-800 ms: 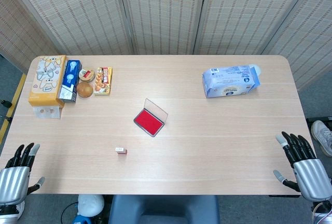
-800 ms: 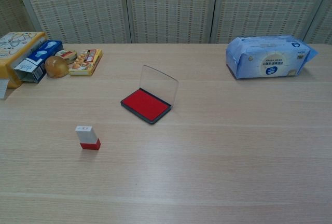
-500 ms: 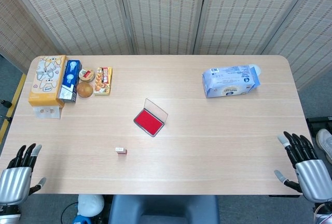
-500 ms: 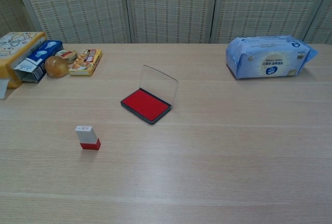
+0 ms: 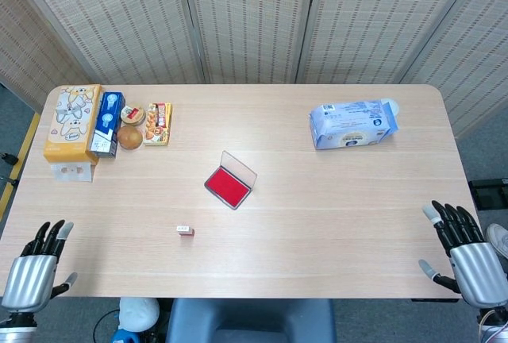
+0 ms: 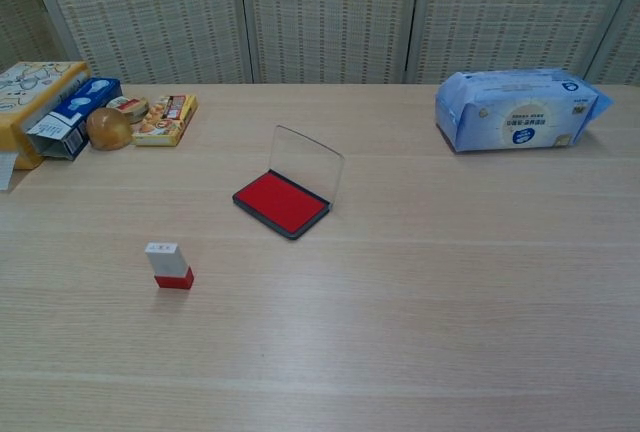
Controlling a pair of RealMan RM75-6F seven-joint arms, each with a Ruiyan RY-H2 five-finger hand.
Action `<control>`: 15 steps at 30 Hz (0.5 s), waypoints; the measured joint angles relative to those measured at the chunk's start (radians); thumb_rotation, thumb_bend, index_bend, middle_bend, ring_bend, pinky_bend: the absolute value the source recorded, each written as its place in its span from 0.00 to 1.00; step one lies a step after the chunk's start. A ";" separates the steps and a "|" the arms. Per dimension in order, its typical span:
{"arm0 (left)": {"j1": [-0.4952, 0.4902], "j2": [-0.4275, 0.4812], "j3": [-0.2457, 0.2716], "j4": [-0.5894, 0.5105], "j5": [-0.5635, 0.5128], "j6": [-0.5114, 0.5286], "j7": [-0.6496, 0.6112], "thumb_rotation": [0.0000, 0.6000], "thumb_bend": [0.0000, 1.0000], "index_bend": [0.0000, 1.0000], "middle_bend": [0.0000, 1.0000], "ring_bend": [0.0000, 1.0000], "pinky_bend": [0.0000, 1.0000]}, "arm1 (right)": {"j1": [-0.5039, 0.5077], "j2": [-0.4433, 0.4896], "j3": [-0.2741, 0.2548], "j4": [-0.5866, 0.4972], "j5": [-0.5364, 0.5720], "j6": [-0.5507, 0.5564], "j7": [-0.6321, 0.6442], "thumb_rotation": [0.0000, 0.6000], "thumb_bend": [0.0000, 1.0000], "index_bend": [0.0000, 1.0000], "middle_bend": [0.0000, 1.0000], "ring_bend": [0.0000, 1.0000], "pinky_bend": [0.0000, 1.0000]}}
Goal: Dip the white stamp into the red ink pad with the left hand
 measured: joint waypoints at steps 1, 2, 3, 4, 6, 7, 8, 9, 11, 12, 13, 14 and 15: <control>-0.006 0.004 0.003 -0.003 0.000 -0.017 -0.001 1.00 0.22 0.00 0.15 0.06 0.30 | 0.002 -0.001 0.000 -0.001 0.003 -0.005 -0.003 1.00 0.22 0.00 0.00 0.00 0.00; -0.014 0.008 0.006 -0.007 0.001 -0.035 -0.002 1.00 0.22 0.00 0.17 0.07 0.30 | 0.003 -0.001 0.001 -0.002 0.005 -0.009 -0.005 1.00 0.22 0.00 0.00 0.00 0.00; -0.026 0.013 0.010 -0.012 0.003 -0.059 -0.003 1.00 0.22 0.00 0.18 0.07 0.30 | 0.006 -0.002 0.002 -0.004 0.010 -0.014 -0.009 1.00 0.22 0.00 0.00 0.00 0.00; -0.037 0.016 0.012 -0.016 0.006 -0.077 -0.003 1.00 0.22 0.00 0.18 0.07 0.30 | 0.007 -0.002 0.003 -0.006 0.011 -0.015 -0.010 1.00 0.22 0.00 0.00 0.00 0.00; -0.065 0.023 0.015 -0.031 0.014 -0.116 0.005 1.00 0.22 0.00 0.19 0.07 0.30 | 0.005 -0.002 0.004 -0.007 0.011 -0.011 -0.010 1.00 0.22 0.00 0.00 0.00 0.00; -0.077 0.025 0.016 -0.039 0.018 -0.132 0.012 1.00 0.22 0.00 0.19 0.07 0.30 | 0.004 -0.001 0.004 -0.007 0.010 -0.008 -0.009 1.00 0.22 0.00 0.00 0.00 0.00; -0.089 0.028 0.016 -0.048 0.023 -0.146 0.021 1.00 0.22 0.00 0.19 0.07 0.30 | 0.003 -0.001 0.004 -0.006 0.009 -0.005 -0.007 1.00 0.22 0.00 0.00 0.00 0.00; -0.103 0.031 0.016 -0.060 0.028 -0.164 0.031 1.00 0.22 0.00 0.19 0.07 0.30 | 0.002 0.000 0.003 -0.006 0.008 -0.001 -0.003 1.00 0.22 0.00 0.00 0.00 0.00; -0.124 0.035 0.015 -0.077 0.034 -0.190 0.041 1.00 0.22 0.00 0.22 0.08 0.30 | 0.000 0.002 0.003 -0.004 0.005 0.004 0.003 1.00 0.22 0.00 0.00 0.00 0.00; -0.139 0.038 0.014 -0.087 0.036 -0.209 0.045 1.00 0.22 0.00 0.25 0.09 0.30 | -0.001 0.003 0.002 -0.002 0.003 0.007 0.007 1.00 0.22 0.00 0.00 0.00 0.00; -0.152 0.040 0.011 -0.094 0.037 -0.223 0.047 1.00 0.22 0.00 0.30 0.12 0.30 | -0.001 0.004 0.002 -0.001 0.001 0.009 0.010 1.00 0.22 0.00 0.00 0.00 0.00; -0.165 0.041 0.008 -0.099 0.038 -0.236 0.050 1.00 0.22 0.00 0.40 0.18 0.31 | -0.002 0.005 0.001 0.000 0.000 0.011 0.013 1.00 0.22 0.00 0.00 0.00 0.00; -0.182 0.041 0.002 -0.105 0.039 -0.254 0.053 1.00 0.22 0.00 0.51 0.26 0.33 | -0.003 0.005 0.001 0.001 -0.001 0.013 0.015 1.00 0.22 0.00 0.00 0.00 0.00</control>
